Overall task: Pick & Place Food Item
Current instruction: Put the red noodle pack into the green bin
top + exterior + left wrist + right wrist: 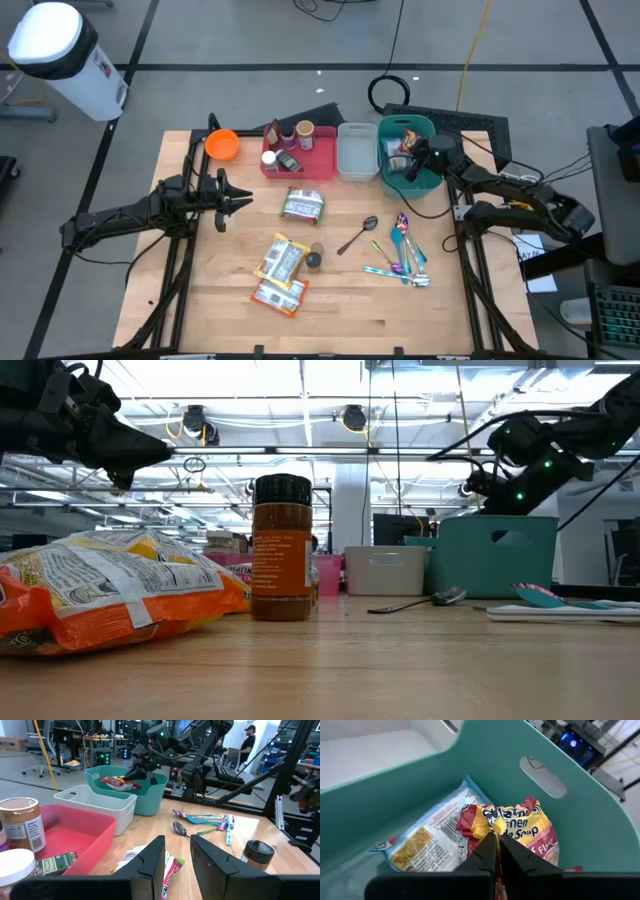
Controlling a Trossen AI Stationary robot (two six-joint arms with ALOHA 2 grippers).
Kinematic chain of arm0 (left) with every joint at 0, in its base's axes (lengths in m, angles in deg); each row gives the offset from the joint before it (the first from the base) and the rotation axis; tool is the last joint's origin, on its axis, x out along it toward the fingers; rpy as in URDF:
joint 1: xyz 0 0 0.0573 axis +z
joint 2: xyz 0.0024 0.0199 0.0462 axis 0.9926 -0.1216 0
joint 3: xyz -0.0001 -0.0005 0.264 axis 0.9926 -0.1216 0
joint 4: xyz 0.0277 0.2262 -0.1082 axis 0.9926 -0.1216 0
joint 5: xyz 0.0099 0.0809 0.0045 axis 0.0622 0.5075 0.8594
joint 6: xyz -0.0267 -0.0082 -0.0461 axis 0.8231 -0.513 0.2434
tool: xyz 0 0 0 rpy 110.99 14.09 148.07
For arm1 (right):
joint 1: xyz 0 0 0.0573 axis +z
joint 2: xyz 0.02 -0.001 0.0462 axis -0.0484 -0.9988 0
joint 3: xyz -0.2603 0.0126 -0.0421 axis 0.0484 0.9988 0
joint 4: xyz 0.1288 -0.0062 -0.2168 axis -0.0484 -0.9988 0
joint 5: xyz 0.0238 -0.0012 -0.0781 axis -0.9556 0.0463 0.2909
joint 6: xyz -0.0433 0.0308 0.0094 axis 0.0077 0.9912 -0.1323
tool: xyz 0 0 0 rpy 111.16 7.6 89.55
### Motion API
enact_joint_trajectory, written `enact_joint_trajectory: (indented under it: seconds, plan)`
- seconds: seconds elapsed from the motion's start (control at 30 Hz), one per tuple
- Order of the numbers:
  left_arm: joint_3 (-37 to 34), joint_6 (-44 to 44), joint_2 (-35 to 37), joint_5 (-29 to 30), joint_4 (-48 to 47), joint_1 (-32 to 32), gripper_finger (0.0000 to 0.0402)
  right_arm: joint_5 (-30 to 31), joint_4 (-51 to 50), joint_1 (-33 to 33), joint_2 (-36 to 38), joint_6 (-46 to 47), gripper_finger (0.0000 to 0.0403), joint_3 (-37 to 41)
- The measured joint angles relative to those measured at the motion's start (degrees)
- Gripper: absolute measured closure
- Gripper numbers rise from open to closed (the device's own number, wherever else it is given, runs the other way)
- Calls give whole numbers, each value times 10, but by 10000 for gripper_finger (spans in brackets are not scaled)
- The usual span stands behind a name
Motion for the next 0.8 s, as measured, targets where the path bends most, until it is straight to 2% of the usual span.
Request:
enact_joint_trajectory:
  seconds: [0.37,0.8]
  plan:
    - [0,0,0,0,0,0,304,18,1,-7,0,36,377,6]
    - [0,1,0,0,0,0,304,15,46,1,0,85,278,6]
